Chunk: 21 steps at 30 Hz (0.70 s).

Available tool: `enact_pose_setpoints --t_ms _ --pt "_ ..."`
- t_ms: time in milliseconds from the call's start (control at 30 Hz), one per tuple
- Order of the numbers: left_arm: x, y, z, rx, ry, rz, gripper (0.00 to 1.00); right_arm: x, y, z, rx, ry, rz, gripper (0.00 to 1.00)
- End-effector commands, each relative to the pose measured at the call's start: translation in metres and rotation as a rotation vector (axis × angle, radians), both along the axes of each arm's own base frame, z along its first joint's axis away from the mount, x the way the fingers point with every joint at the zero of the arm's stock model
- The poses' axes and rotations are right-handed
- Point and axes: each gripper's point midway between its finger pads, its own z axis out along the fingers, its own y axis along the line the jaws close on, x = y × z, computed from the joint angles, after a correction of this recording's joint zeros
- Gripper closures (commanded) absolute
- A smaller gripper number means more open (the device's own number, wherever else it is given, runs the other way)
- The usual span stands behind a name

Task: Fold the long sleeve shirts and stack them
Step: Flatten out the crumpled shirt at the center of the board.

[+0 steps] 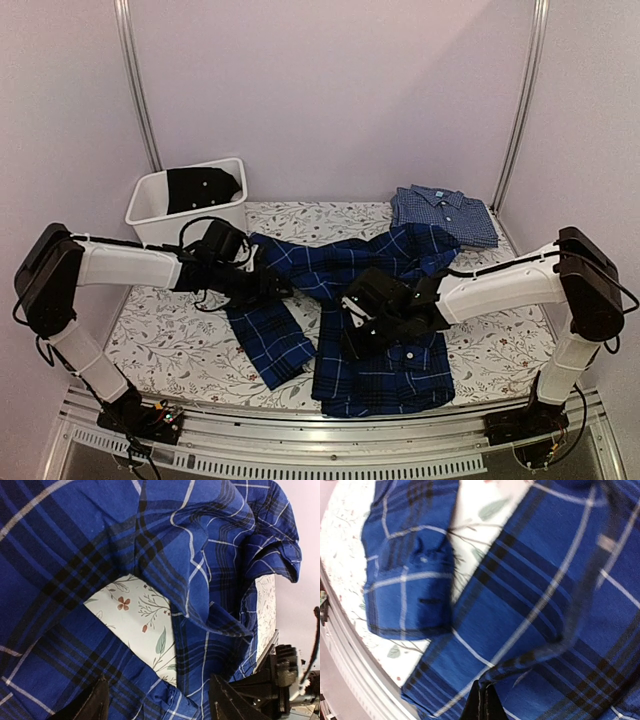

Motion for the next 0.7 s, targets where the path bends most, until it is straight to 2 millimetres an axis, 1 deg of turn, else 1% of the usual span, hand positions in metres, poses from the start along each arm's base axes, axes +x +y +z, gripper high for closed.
enact_pose_setpoints --t_ms 0,33,133,233,267,367,400,467,567,600,667 --pt "0.006 0.016 0.01 0.008 -0.05 0.023 0.32 -0.003 0.051 0.042 0.126 -0.017 0.104 1.0" --pt "0.008 0.019 0.012 0.011 -0.055 0.028 0.32 -0.005 0.061 0.046 0.138 -0.013 0.126 1.0" --pt "0.013 0.032 0.016 0.023 -0.066 0.049 0.32 -0.008 0.093 0.068 0.186 -0.029 0.197 1.0" --pt "0.016 0.045 0.019 0.031 -0.074 0.07 0.32 -0.011 0.12 0.073 0.215 -0.031 0.252 1.0" --pt "0.017 0.05 0.02 0.034 -0.076 0.077 0.32 -0.011 0.127 0.068 0.214 -0.024 0.263 1.0" --pt "0.02 0.061 0.02 0.044 -0.077 0.097 0.32 -0.01 0.145 0.068 0.238 -0.013 0.293 1.0" --pt "0.02 0.065 0.019 0.05 -0.074 0.103 0.32 -0.011 0.149 0.064 0.238 -0.006 0.301 1.0" --pt "0.018 0.072 0.014 0.065 -0.058 0.113 0.32 -0.011 0.153 0.057 0.229 0.002 0.307 1.0" --pt "0.005 0.081 0.002 0.084 -0.025 0.132 0.32 -0.012 0.143 0.042 0.19 0.015 0.29 1.0" --pt "-0.001 0.087 -0.003 0.103 -0.017 0.149 0.32 -0.013 0.139 0.043 0.187 0.01 0.284 0.98" --pt "-0.011 0.104 -0.014 0.16 -0.005 0.195 0.32 -0.012 0.132 0.042 0.174 0.0 0.273 0.88"
